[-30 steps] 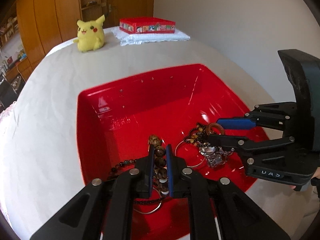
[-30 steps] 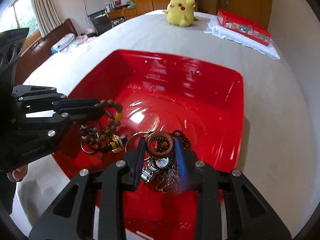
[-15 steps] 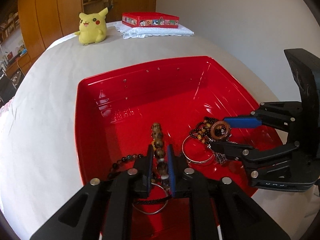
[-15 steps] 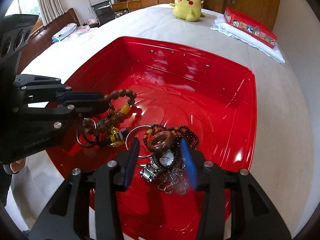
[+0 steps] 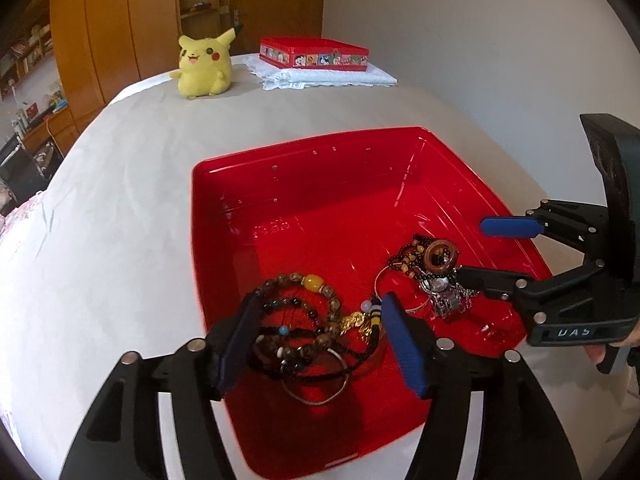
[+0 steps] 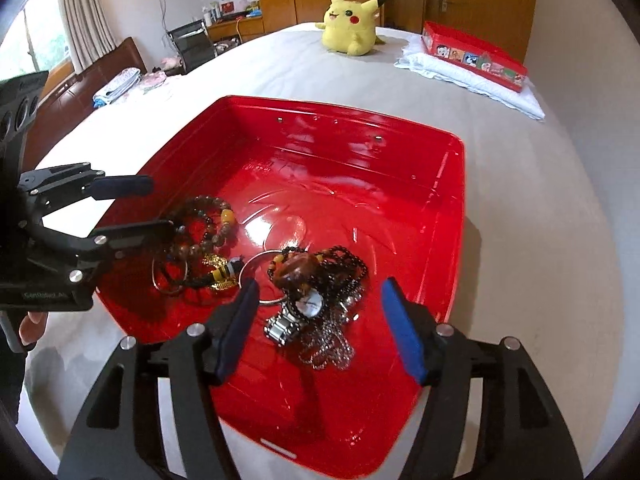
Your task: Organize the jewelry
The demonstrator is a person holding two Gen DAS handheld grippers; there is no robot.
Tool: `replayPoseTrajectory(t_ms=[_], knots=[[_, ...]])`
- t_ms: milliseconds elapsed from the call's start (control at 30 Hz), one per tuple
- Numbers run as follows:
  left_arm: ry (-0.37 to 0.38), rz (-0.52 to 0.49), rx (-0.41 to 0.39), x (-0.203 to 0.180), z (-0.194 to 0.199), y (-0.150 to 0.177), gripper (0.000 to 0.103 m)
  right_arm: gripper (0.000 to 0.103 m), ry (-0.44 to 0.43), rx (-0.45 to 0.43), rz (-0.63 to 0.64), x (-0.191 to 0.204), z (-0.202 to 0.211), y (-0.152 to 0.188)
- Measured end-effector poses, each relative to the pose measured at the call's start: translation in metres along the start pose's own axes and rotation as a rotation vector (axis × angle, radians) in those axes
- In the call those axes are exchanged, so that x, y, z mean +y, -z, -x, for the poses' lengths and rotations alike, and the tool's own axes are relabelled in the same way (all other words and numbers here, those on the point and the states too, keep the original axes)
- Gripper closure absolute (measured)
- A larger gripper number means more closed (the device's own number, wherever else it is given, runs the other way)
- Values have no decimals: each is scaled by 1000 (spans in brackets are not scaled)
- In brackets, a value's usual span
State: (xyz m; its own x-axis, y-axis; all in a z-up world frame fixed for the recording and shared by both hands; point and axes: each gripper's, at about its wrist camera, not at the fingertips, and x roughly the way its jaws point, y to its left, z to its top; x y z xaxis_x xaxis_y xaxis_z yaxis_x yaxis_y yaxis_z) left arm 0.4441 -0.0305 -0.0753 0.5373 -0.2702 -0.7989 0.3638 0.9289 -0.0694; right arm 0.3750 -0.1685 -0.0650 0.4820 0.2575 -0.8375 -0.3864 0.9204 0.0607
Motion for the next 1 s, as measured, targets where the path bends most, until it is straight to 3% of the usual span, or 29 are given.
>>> replayPoseTrajectory(t_ms=[233,367,500,667,733,900,1000], knots=[[-22,14,-14,1,15,6,24,33,6,-7,0,2,8,6],[-58,12,-59,-6,40,16,13,14,18,-30,-29,4,22,11],[-90,44,-80,-11,70,34,7,4,80,-107,-64,15,57,27],[-185,65,-136,-25,113,66,4,3,147,-189,-140,34,98,61],[-191,72,-145,-32,126,79,4,3,153,-212,-168,43,110,77],[-197,88,-153,-43,152,98,4,3,45,-147,-254,51,130,108],[-185,89,-155,-52,167,109,4,3,39,-128,-251,65,140,118]])
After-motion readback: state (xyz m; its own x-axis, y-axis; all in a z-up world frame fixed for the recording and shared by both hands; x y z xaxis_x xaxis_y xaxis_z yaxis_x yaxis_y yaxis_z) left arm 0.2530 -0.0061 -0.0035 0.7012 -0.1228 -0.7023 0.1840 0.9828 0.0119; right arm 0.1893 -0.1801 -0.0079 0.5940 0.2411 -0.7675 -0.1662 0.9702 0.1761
